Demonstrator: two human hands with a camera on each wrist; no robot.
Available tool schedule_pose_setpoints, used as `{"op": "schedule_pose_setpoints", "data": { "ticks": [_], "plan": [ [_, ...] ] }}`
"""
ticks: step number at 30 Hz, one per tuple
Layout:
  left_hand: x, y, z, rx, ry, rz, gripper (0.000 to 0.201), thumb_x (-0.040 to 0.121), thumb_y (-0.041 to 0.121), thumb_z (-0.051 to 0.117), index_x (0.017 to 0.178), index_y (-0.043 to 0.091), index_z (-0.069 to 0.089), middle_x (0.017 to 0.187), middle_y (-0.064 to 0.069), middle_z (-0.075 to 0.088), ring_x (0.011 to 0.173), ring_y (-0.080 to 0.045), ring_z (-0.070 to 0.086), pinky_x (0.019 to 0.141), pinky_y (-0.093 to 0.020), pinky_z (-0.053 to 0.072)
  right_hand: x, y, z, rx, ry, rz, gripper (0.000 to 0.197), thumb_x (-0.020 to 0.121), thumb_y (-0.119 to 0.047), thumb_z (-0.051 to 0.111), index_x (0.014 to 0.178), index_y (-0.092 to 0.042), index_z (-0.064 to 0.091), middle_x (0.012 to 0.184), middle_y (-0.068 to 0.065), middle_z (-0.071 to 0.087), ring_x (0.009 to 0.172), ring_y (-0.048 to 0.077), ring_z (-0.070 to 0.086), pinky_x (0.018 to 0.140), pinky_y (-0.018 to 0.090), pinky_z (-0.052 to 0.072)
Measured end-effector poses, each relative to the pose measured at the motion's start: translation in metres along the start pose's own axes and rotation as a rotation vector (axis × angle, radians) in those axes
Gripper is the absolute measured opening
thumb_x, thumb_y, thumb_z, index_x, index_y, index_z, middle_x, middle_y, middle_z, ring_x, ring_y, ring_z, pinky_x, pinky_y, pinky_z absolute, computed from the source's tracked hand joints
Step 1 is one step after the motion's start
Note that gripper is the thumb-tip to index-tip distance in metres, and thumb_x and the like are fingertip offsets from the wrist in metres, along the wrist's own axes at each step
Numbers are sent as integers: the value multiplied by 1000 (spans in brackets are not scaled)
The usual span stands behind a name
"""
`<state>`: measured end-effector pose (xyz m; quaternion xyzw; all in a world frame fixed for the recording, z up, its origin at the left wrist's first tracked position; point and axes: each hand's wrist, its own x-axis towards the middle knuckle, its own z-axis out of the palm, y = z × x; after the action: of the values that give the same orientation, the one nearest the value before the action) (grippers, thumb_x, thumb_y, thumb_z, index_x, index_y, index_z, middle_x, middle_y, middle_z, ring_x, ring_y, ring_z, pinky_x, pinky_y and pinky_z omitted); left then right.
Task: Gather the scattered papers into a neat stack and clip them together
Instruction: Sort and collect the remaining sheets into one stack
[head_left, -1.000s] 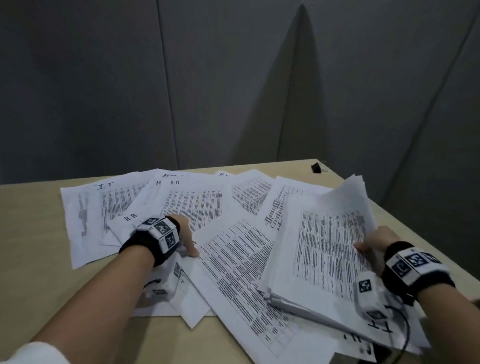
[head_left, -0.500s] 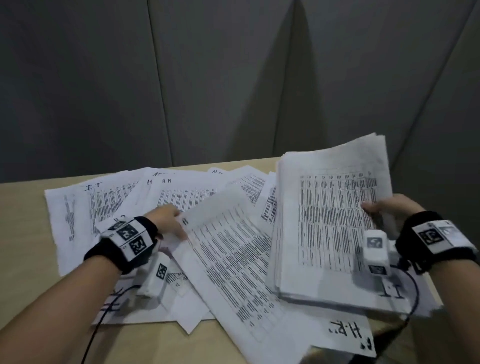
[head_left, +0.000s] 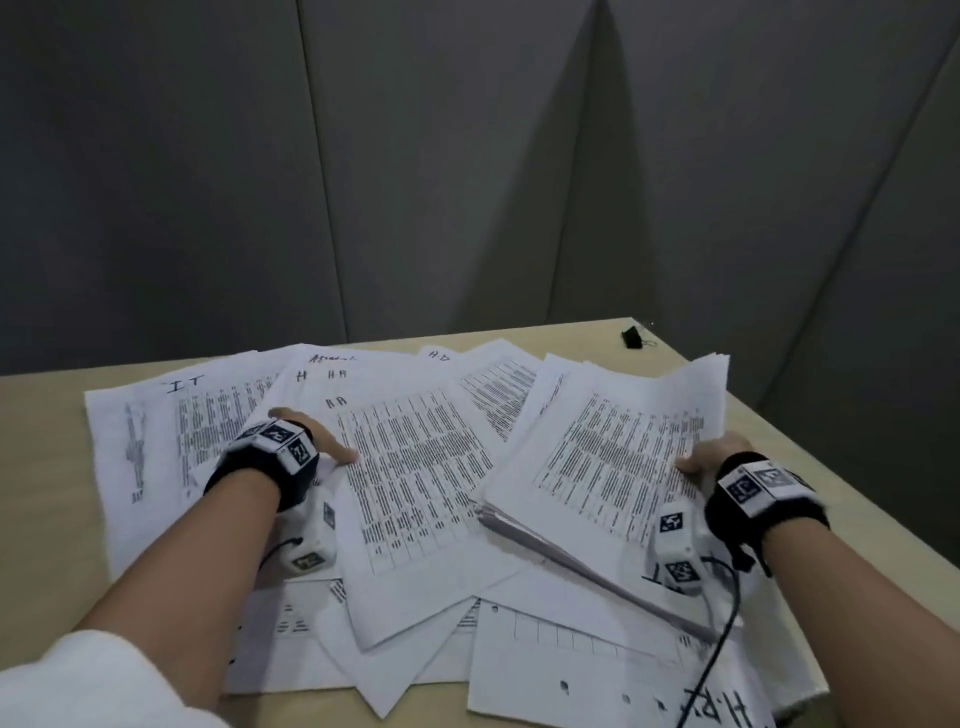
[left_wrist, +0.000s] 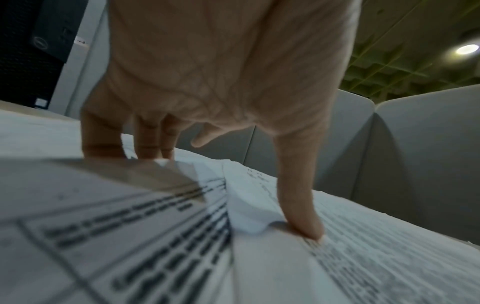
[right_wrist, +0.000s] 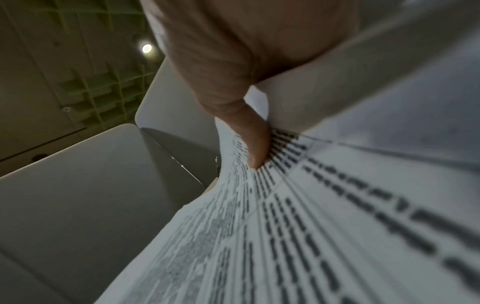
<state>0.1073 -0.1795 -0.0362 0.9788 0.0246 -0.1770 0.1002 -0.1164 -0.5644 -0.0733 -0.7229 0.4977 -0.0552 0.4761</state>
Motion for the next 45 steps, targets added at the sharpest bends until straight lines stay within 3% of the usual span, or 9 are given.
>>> {"op": "schedule_pose_setpoints", "data": {
  "ticks": [3,8,12,20,30,33,36,41,45],
  "plan": [
    [4,-5,2,-101,-44,78,73,72,42,75,125,-2,52,135,-17,52,123,-29,51,95,-30,43,-4,-13,13,-11,9,-47,23,82,-3,63,104,-6,56,112,17,57,96,28,57,90,37,49],
    [2,-7,6,-264,-105,133,82,76,22,76,139,-5,32,137,-23,47,123,-36,48,90,-37,43,-16,-35,38,-42,13,-109,29,87,1,57,116,4,53,99,14,51,77,25,53,73,28,40],
    [6,-13,8,-288,-200,224,60,69,26,81,118,1,57,108,-15,65,86,-28,61,74,-31,48,-15,-38,54,30,92,-181,33,81,3,61,113,8,56,92,18,58,81,28,55,72,36,47],
    [21,-59,-22,-419,109,46,63,76,18,76,127,-7,49,130,-22,55,120,-35,53,100,-39,43,-8,-30,38,345,121,-128,37,81,11,56,118,10,52,101,26,60,98,39,60,89,50,49],
    [10,-53,-3,-449,-117,58,73,87,29,63,143,-5,28,148,-20,35,133,-34,38,104,-35,35,-10,-25,41,363,-124,-95,32,89,0,52,121,5,46,94,18,66,93,26,62,89,35,50],
    [21,-44,8,-788,-132,31,71,84,10,66,142,-4,27,147,-24,35,130,-38,41,108,-45,33,-19,-31,42,336,-220,-54,20,84,-11,59,97,-1,48,37,-5,56,31,-1,51,33,10,40],
    [35,-44,10,-1147,-75,-39,62,84,1,63,139,-5,34,138,-22,47,114,-38,54,102,-55,39,-35,-35,40,252,-190,-87,33,95,-8,46,63,-11,37,19,-7,36,15,0,35,30,11,31],
    [26,-35,0,-1387,-108,30,35,91,17,57,113,-11,54,81,-18,68,68,-29,64,90,-52,47,-36,-38,40,316,-238,-146,26,94,1,44,68,-1,48,37,1,53,27,4,50,51,19,46],
    [-22,4,-3,-1318,-218,213,23,92,8,54,112,-4,54,95,-17,64,87,-28,60,96,-43,45,-37,-40,50,296,-317,-102,14,95,-4,44,95,6,54,59,8,54,48,14,49,45,21,38]
  ]
}}
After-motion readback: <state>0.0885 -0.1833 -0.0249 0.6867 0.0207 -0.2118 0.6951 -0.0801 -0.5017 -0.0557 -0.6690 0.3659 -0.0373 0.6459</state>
